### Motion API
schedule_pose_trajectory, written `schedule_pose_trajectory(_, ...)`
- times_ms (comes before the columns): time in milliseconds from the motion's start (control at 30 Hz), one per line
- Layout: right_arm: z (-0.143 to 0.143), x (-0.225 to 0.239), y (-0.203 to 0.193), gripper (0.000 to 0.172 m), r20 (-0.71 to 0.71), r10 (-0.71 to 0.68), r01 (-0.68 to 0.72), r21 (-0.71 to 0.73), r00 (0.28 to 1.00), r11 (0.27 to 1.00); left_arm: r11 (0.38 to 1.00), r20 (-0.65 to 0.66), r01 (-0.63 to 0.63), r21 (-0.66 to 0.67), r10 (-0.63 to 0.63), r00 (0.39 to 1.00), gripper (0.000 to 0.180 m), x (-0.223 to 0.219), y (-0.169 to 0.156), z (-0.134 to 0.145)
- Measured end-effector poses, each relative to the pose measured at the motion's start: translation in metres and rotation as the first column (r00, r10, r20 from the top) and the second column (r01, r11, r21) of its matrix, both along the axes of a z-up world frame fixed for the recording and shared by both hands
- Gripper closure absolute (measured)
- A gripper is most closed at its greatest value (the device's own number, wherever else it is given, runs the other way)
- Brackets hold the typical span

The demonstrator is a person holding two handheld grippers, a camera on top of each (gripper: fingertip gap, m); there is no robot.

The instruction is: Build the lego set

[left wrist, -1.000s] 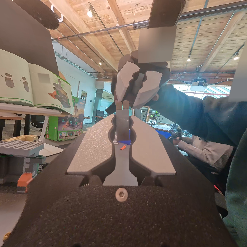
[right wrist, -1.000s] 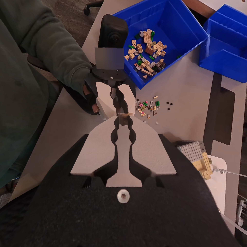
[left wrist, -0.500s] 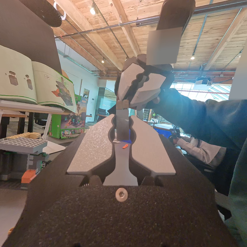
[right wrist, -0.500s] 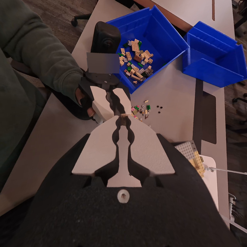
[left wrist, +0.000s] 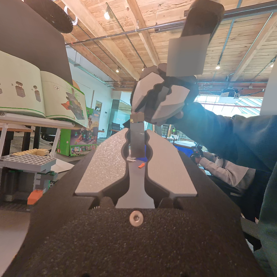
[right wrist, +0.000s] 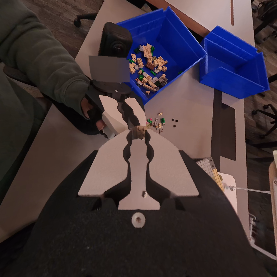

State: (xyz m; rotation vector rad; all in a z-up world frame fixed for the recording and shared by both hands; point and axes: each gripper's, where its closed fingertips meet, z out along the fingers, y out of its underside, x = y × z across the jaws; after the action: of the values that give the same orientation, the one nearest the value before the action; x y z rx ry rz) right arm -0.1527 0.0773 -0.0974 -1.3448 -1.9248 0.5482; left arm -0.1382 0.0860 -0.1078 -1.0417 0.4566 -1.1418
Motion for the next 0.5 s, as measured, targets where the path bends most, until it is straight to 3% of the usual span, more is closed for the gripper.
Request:
schedule_pose_trajectory(33,0.002,0.0,-0.002,0.15,-0.011,0.019,-0.019,0.009,1.0,1.0,1.0,0.002,-0.002,0.0,0.002,1.0,0.163,-0.001,0.0,0.0)
schedule_pose_trajectory(167,0.007,0.007,0.001,0.127,-0.074,0.063,-0.045,0.224,0.995,0.973,1.0,0.026,0.005,-0.005,-0.005,1.0,0.163,-0.006,0.0,0.004)
schedule_pose_trajectory(333,-0.005,0.009,0.0,0.098,-0.194,0.129,0.024,0.631,0.972,0.775,0.998,0.036,0.057,-0.013,-0.057,0.998,0.164,-0.006,-0.004,0.008)
schedule_pose_trajectory(400,-0.013,0.006,-0.002,0.093,-0.225,0.15,0.051,0.696,0.963,0.716,0.997,0.04,0.081,-0.018,-0.08,0.996,0.164,-0.004,-0.006,0.009)
schedule_pose_trajectory(500,-0.016,0.0,-0.001,0.088,-0.258,0.166,0.076,0.721,0.952,0.689,0.992,0.041,0.119,-0.031,-0.118,0.992,0.163,0.001,-0.009,0.009)
